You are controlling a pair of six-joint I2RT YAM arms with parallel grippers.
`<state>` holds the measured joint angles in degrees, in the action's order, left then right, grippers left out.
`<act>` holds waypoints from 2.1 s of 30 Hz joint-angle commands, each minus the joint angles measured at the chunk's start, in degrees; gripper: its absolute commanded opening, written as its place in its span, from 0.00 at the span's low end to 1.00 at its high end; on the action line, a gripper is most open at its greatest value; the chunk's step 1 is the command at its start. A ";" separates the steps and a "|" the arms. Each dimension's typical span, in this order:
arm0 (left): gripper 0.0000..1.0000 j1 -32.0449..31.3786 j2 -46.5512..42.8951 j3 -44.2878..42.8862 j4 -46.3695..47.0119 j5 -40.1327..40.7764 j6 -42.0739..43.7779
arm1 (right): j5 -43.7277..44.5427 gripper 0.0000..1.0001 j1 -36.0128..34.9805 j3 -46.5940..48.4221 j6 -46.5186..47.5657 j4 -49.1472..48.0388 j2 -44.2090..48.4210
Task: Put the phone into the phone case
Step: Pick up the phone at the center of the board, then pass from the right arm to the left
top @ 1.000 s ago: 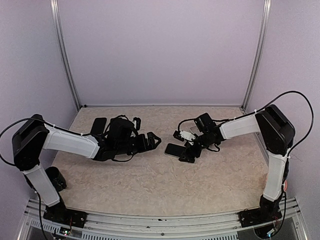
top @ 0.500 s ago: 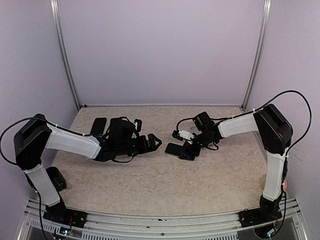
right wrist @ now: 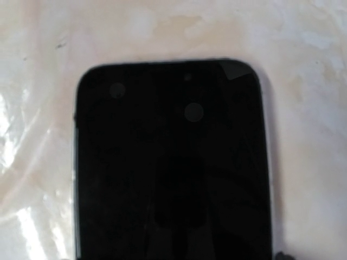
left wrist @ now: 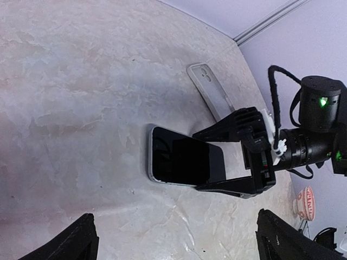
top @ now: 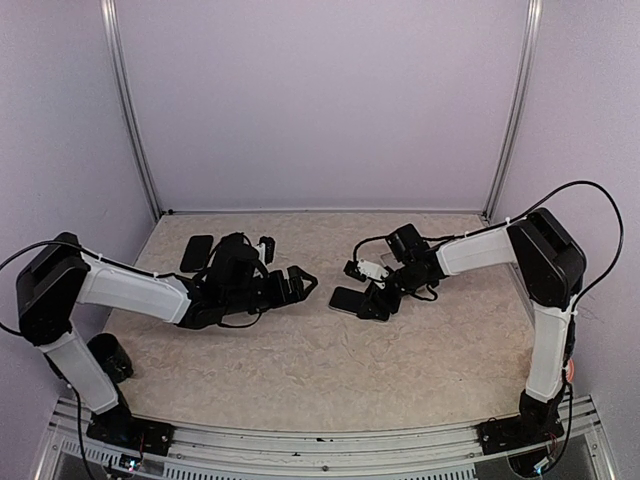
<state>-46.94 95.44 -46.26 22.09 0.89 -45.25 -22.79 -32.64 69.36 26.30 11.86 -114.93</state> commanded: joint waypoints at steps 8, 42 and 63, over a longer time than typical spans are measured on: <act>0.99 1.06 0.92 1.43 9.51 -8.98 -1.45 | 0.98 0.50 -3.50 -5.11 -1.13 -4.78 5.96; 0.90 3.18 9.83 0.11 18.55 -23.65 -5.37 | 5.50 0.49 -12.83 -19.57 0.15 -21.86 21.20; 0.18 2.21 13.37 -0.60 22.72 -28.04 -7.73 | 9.62 0.51 -14.67 -19.61 0.41 -23.59 20.46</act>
<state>-44.40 107.79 -45.50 43.29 -26.35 -53.52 -14.00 -46.83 49.74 26.22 -8.19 -95.66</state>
